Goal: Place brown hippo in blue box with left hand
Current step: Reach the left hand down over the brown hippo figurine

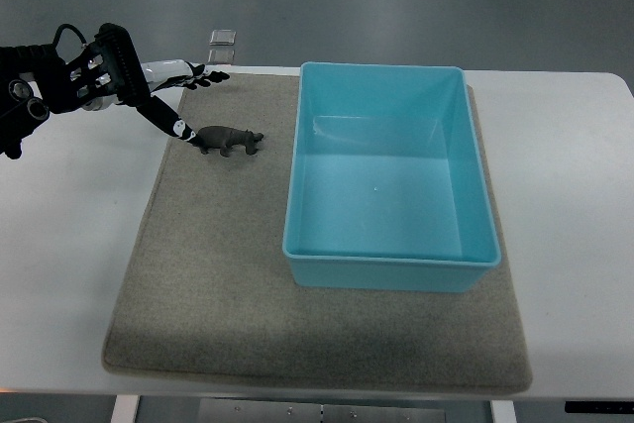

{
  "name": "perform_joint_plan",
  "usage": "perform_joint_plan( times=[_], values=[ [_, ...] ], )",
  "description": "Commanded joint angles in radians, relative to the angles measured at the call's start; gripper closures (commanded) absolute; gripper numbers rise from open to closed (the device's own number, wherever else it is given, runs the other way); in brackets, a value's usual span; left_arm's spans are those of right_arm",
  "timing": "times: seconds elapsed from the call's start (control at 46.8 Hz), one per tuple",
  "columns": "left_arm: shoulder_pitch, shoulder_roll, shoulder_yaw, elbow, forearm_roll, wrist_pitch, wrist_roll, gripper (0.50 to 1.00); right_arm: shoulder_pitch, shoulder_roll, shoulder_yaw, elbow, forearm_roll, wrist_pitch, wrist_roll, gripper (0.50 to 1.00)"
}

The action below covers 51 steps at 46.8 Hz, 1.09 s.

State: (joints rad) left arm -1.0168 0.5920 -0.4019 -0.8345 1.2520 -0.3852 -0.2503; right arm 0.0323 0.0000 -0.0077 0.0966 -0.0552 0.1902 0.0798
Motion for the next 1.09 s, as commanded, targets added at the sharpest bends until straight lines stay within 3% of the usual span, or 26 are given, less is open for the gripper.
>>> perform_joint_plan(
  times=[0.0, 0.513, 0.812, 0.962, 1.068],
  values=[
    [-0.002, -0.003, 0.000, -0.003, 0.036, 0.000, 0.000, 0.504, 0.000, 0.000, 0.000, 0.000, 0.000, 0.000, 0.000, 0.564],
    [-0.006, -0.034, 0.005, -0.002, 0.139, 0.005, 0.005, 0.516, 0.000, 0.000, 0.000, 0.000, 0.000, 0.000, 0.000, 0.564],
    [-0.003, -0.054, 0.052, 0.002, 0.145, 0.091, 0.005, 0.529, 0.000, 0.000, 0.000, 0.000, 0.000, 0.000, 0.000, 0.564],
    [-0.003, -0.055, 0.067, 0.003, 0.147, 0.112, 0.003, 0.602, 0.000, 0.000, 0.000, 0.000, 0.000, 0.000, 0.000, 0.564],
    [-0.003, -0.057, 0.067, 0.003, 0.147, 0.126, 0.003, 0.604, 0.000, 0.000, 0.000, 0.000, 0.000, 0.000, 0.000, 0.564]
  ],
)
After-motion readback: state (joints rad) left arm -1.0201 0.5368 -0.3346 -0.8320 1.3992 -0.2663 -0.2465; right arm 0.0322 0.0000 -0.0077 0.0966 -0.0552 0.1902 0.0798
